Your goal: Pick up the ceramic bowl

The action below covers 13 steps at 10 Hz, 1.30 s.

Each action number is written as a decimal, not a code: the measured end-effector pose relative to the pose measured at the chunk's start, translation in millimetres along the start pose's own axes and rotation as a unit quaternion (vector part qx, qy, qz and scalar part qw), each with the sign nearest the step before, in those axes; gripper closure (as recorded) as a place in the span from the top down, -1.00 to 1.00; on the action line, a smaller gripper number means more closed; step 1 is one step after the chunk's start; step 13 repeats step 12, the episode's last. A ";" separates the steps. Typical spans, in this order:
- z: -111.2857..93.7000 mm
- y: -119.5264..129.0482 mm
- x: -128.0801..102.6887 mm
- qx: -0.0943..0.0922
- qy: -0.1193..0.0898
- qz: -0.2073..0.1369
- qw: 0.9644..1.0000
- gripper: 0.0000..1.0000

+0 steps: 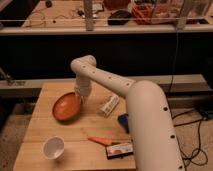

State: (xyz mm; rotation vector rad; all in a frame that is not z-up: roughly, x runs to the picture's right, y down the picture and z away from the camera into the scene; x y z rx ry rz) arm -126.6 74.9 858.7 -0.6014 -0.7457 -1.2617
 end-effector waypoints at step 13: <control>4.6 -17.0 2.7 -0.005 0.032 -0.020 0.999 -0.98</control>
